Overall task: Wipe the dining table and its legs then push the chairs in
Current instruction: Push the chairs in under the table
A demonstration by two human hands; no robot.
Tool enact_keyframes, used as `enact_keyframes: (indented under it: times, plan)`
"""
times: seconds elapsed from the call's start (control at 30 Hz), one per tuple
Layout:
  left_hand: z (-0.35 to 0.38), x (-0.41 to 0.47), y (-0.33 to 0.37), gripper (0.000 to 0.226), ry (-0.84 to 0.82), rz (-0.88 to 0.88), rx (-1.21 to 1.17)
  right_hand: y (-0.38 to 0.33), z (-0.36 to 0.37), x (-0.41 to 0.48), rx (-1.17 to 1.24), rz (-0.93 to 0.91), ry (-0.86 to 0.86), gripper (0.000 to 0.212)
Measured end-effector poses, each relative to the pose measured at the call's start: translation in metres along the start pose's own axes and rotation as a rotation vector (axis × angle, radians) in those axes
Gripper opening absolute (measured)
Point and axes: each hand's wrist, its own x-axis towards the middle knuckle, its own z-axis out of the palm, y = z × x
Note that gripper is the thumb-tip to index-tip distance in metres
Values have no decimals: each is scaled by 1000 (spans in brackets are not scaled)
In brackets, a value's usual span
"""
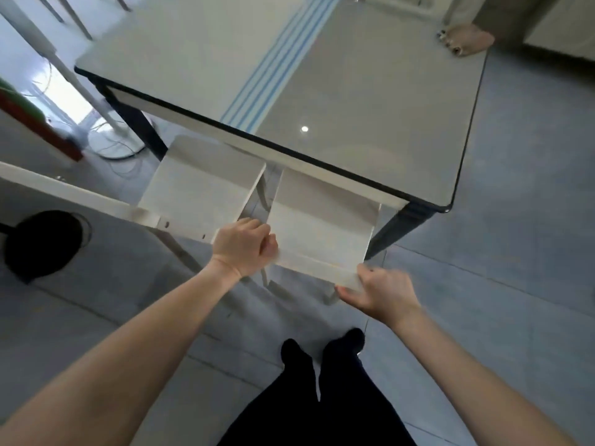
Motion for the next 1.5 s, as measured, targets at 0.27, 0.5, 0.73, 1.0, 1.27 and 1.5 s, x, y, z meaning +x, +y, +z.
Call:
enact_keyframes:
  times: [0.27,0.5,0.73,1.0,1.27,1.5]
  plan:
    - [-4,5,16,42,-126,-24,-46,20,-3,2,-15,-52,76,114]
    - [-5,26,39,46,-205,-50,-16,51,-13,14,-51,-70,86,88]
    - [-2,22,23,54,-213,2,-34,28,-6,2,-42,-1,79,76]
    - [-2,20,13,58,-224,27,-57,-4,-13,-7,92,309,46,43]
    - [-2,24,6,50,-261,121,-54,-18,-4,-8,56,440,91,50]
    - [1,28,7,54,-258,130,-34,-9,-3,-4,-36,376,162,33]
